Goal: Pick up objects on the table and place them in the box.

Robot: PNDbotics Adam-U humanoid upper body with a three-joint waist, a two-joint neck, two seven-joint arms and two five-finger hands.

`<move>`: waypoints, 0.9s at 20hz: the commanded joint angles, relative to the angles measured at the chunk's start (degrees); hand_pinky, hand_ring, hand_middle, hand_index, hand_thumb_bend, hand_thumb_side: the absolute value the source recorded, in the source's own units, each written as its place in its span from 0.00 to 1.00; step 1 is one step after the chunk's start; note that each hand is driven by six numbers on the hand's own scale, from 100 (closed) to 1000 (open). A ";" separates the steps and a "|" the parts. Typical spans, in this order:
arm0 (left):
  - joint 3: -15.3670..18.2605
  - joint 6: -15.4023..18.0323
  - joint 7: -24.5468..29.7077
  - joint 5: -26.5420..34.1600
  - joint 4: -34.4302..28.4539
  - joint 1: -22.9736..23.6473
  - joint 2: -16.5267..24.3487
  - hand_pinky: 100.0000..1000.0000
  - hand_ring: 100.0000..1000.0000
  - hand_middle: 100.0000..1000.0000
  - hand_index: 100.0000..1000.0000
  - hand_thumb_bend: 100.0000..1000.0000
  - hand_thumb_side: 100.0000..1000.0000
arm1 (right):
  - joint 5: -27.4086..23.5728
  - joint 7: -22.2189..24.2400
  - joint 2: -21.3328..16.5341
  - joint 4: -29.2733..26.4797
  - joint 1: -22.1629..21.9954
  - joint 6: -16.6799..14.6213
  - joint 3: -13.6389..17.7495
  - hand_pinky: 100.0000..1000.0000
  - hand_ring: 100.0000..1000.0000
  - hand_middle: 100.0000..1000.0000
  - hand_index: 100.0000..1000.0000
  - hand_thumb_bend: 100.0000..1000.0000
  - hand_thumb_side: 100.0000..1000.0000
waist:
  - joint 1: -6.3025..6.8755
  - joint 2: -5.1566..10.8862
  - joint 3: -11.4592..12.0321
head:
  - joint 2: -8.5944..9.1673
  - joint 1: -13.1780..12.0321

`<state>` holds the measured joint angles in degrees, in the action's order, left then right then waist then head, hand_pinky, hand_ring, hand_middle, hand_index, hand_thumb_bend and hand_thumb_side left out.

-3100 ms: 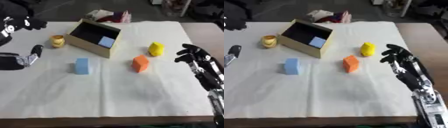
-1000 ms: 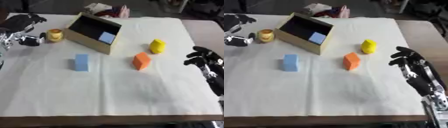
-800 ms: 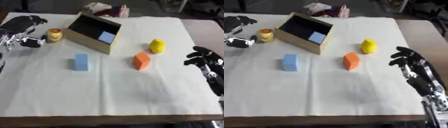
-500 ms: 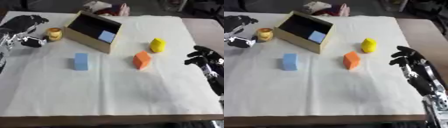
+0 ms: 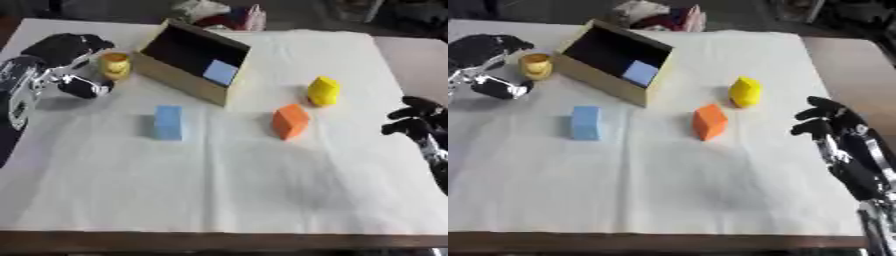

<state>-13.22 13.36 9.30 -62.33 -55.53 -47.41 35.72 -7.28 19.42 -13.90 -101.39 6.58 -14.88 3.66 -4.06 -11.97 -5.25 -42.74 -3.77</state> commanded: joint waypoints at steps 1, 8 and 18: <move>0.15 0.09 -0.15 -0.29 -1.08 -1.28 0.97 0.81 0.79 0.79 0.96 0.23 0.36 | -0.52 0.11 -1.33 -0.75 0.77 -0.16 0.07 0.71 0.56 0.62 0.84 0.00 0.41 | 0.07 0.66 -0.28 | 0.90 -0.08; -0.45 -0.15 -1.82 -3.73 -1.78 -1.31 0.67 0.79 0.75 0.76 0.93 0.27 0.38 | -0.60 0.22 -1.38 -0.81 1.35 -0.26 0.01 0.71 0.56 0.62 0.84 0.00 0.41 | 0.16 -0.32 -1.12 | 1.80 -0.06; 0.01 -5.80 -8.42 -8.83 -1.49 -1.11 0.93 0.69 0.64 0.66 0.85 0.15 0.32 | -0.52 0.18 -1.46 -0.86 1.72 -0.24 0.15 0.70 0.56 0.62 0.84 0.00 0.41 | 0.54 -1.34 -1.95 | 2.67 0.40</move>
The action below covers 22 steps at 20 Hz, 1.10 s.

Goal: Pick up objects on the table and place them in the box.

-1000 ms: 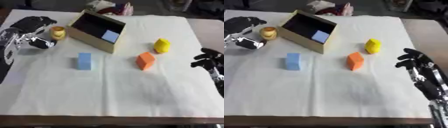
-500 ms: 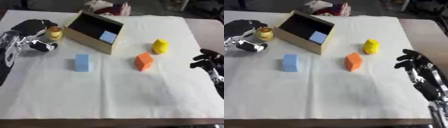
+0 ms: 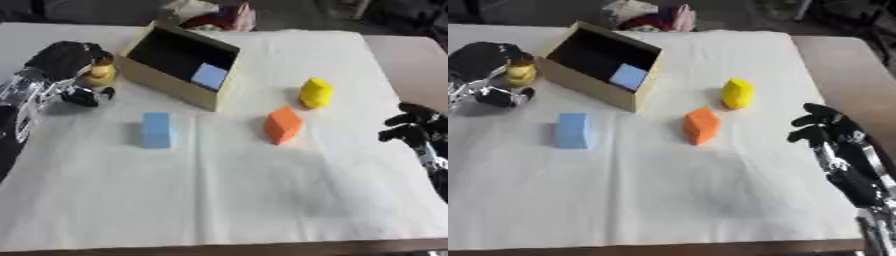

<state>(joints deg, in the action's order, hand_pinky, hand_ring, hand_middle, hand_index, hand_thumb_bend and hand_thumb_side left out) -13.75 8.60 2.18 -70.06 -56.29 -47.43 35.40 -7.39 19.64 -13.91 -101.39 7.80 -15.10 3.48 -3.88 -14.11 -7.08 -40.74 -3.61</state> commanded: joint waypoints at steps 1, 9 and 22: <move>0.58 -1.30 -1.68 -1.34 -0.73 -1.06 1.33 0.69 0.63 0.65 0.84 0.13 0.31 | -0.40 -0.03 -1.44 -0.87 0.50 0.00 0.34 0.70 0.56 0.62 0.84 0.00 0.41 | 0.41 0.80 -0.12 | 0.67 0.29; 0.97 -2.00 -4.33 -2.54 -1.69 -1.01 2.59 0.60 0.53 0.57 0.79 0.06 0.24 | -0.33 -0.10 -1.35 -0.92 0.33 0.21 0.50 0.70 0.56 0.62 0.84 0.00 0.41 | 0.72 1.05 0.14 | 0.72 0.57; 1.35 -1.48 -3.91 -0.49 -5.04 0.00 5.20 0.35 0.32 0.36 0.61 0.00 0.19 | -0.08 -0.19 -1.48 -1.02 0.08 0.48 0.69 0.70 0.56 0.62 0.84 0.00 0.41 | 1.34 1.45 0.75 | 0.69 1.08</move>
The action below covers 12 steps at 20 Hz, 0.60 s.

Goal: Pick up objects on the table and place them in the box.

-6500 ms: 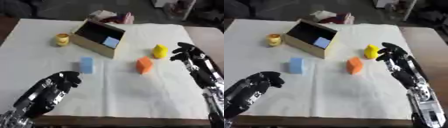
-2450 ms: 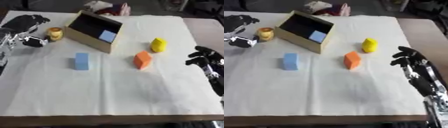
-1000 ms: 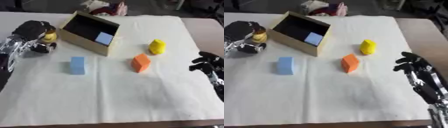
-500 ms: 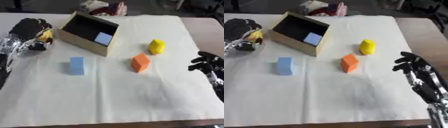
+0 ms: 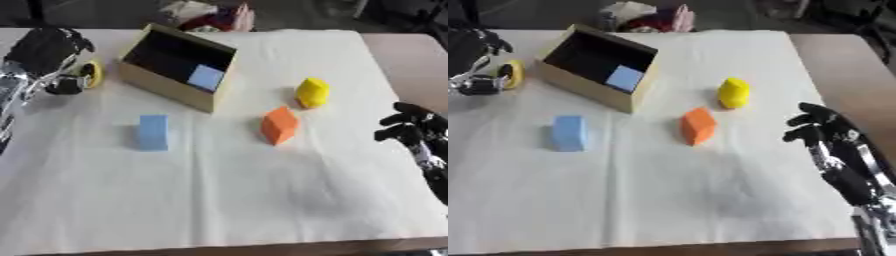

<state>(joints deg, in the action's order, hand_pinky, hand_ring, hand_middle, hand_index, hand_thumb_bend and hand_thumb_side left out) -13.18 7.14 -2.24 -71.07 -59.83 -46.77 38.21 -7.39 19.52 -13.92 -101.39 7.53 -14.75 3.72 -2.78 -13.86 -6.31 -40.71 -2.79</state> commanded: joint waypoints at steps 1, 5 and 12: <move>0.79 -0.05 0.73 0.65 -1.58 -0.58 2.45 0.34 0.31 0.36 0.60 0.00 0.19 | -0.07 -0.08 -1.49 -1.01 0.35 0.14 0.45 0.70 0.56 0.62 0.84 0.00 0.41 | 0.24 1.21 0.00 | 0.68 0.26; 0.80 -0.27 1.40 1.01 -1.54 -0.34 2.47 0.39 0.34 0.38 0.61 0.00 0.20 | -0.15 0.01 -1.48 -0.97 0.40 0.19 0.41 0.70 0.56 0.62 0.84 0.00 0.41 | 0.20 1.26 0.06 | 0.68 0.31; 0.18 2.07 6.59 3.19 -0.02 0.14 3.02 0.75 0.69 0.72 0.88 0.18 0.39 | -0.17 0.10 -1.52 -0.90 0.51 0.18 0.38 0.70 0.56 0.62 0.84 0.00 0.41 | 0.18 1.32 0.22 | 0.67 0.17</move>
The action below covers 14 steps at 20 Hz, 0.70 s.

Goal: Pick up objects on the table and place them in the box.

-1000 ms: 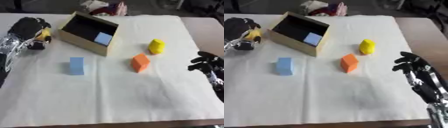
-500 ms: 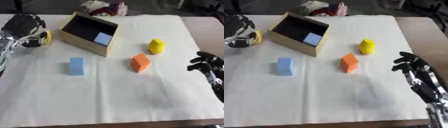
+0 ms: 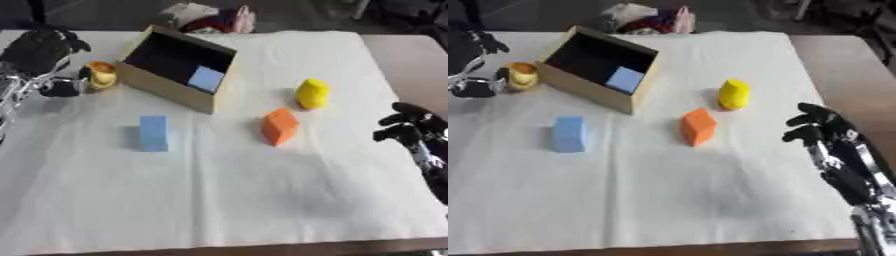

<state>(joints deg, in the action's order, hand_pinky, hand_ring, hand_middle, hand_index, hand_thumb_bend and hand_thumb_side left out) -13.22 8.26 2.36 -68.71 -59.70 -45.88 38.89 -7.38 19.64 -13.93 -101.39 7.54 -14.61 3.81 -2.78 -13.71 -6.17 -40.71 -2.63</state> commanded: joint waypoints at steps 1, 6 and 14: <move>0.24 1.38 3.06 0.97 -0.03 -0.74 2.41 0.77 0.72 0.74 0.90 0.23 0.42 | -0.17 0.02 -1.52 -0.89 0.50 0.04 0.26 0.70 0.56 0.62 0.84 0.00 0.41 | 0.19 1.19 0.13 | 0.66 -0.01; 0.61 2.29 8.61 1.16 -0.75 -0.62 2.43 0.79 0.76 0.79 0.94 0.33 0.47 | -0.17 0.10 -1.54 -0.85 0.52 0.02 0.23 0.70 0.56 0.62 0.84 0.00 0.41 | 0.14 1.20 0.22 | 0.66 0.00; 0.65 3.82 12.78 1.12 -1.80 -0.42 1.71 0.80 0.76 0.80 0.95 0.52 0.44 | -0.21 0.23 -1.54 -0.70 0.55 -0.12 0.17 0.70 0.56 0.62 0.84 0.00 0.41 | -0.10 1.12 0.21 | 0.71 -0.15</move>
<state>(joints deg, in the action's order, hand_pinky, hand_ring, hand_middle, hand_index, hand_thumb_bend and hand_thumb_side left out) -13.20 11.95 14.90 -67.57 -60.34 -45.45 39.31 -7.38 19.71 -13.93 -101.39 7.56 -14.64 3.81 -2.98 -13.67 -5.97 -40.71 -2.72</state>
